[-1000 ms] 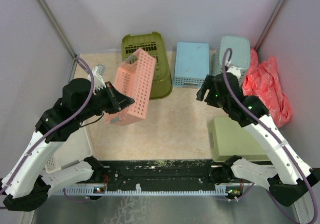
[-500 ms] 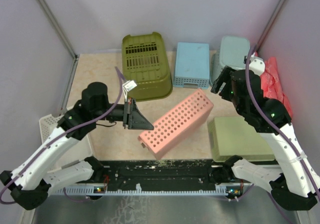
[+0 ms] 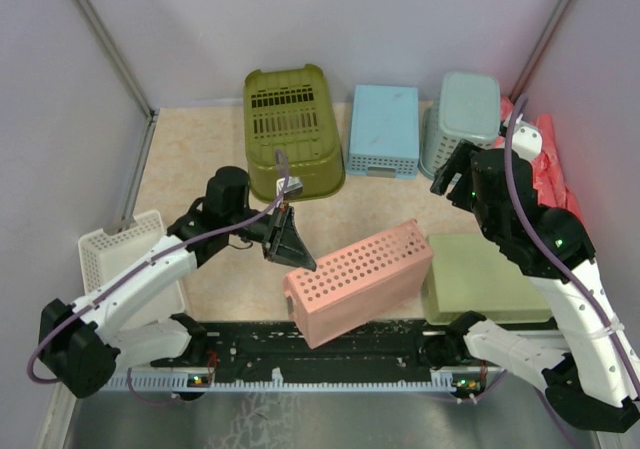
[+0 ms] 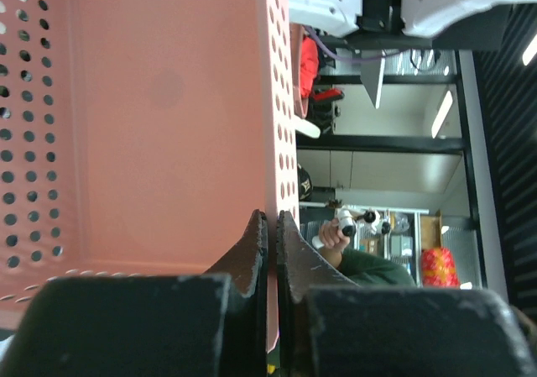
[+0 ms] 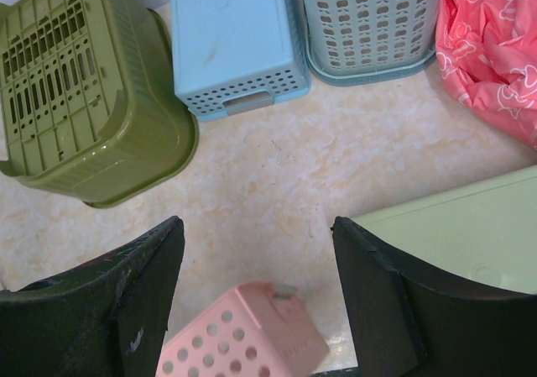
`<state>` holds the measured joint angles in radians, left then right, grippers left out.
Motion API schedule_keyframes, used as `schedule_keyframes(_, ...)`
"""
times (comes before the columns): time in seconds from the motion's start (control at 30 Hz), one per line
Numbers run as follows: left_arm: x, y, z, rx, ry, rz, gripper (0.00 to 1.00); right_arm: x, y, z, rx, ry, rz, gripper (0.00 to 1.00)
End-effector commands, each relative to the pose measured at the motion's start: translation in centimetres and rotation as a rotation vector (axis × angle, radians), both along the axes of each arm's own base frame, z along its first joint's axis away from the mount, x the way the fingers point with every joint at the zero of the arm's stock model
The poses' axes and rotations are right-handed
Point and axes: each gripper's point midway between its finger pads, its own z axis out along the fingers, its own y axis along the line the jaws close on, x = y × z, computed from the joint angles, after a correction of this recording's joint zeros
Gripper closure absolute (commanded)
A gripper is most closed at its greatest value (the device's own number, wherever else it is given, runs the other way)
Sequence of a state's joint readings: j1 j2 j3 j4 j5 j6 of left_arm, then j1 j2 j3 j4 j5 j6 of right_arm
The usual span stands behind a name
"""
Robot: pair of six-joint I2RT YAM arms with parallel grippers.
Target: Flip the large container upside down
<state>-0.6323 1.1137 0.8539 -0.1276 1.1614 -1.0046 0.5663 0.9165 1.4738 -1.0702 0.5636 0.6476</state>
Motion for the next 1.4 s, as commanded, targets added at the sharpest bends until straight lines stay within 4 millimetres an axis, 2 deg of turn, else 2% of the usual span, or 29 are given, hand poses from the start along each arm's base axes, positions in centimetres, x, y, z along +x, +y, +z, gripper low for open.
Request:
schedule_keyframes(0.0,1.4,0.9,-2.4,0.028,0.002,-0.016,1.00,-0.1,-0.6,0.9,0.015,-0.035,-0.026,0.28)
schedule_keyframes(0.1,2.9,1.1,-3.6,0.037,0.017,-0.011,1.00,-0.1,-0.6,0.7,0.014,-0.033,-0.028,0.29)
schedule_keyframes(0.3,4.8,0.9,-6.3,0.064,0.059,-0.023,1.00,-0.2,-0.9,0.7,0.006,-0.035,-0.040,0.28)
schedule_keyframes(0.5,8.5,2.9,-9.8,0.069,0.079,0.026,1.00,-0.2,-0.9,0.6,0.002,-0.032,-0.038,0.28)
schedule_keyframes(0.63,10.7,3.2,-13.0,0.186,0.102,0.065,1.00,-0.1,-0.7,0.2,0.000,-0.023,-0.031,0.28)
schedule_keyframes(0.73,12.3,3.2,-13.7,0.249,0.060,0.088,1.00,0.1,-0.4,-0.1,0.006,-0.019,-0.025,0.28)
schedule_keyframes(0.8,13.3,3.3,-14.3,0.303,0.025,0.110,0.92,0.3,-0.1,-0.3,0.008,-0.016,-0.017,0.28)
schedule_keyframes(0.83,13.9,3.4,-14.4,0.334,0.006,0.125,0.83,0.3,0.0,-0.4,0.010,-0.012,-0.011,0.28)
schedule_keyframes(0.87,14.3,3.5,-14.5,0.357,-0.009,0.135,0.64,0.5,0.2,-0.5,0.011,-0.009,-0.006,0.28)
schedule_keyframes(0.97,15.6,4.0,-14.2,0.430,-0.070,0.179,0.30,0.8,0.8,-1.1,0.011,0.007,0.013,0.28)
schedule_keyframes(1.0,16.0,4.1,-13.9,0.451,-0.090,0.194,0.22,0.9,1.0,-1.4,0.008,0.014,0.021,0.28)
schedule_keyframes(1.13,16.9,5.1,-12.1,0.537,-0.160,0.249,0.08,1.5,2.2,-2.8,-0.009,0.055,0.068,0.28)
schedule_keyframes(1.23,17.6,6.6,-10.1,0.630,-0.240,0.316,0.05,1.9,3.5,-4.1,-0.021,0.102,0.124,0.28)
schedule_keyframes(1.3,17.7,8.2,-8.2,0.705,-0.294,0.373,0.04,2.2,4.4,-5.1,-0.028,0.131,0.167,0.28)
schedule_keyframes(1.37,17.6,10.1,-7.2,0.798,-0.332,0.452,0.03,2.3,5.2,-6.1,-0.032,0.163,0.206,0.28)
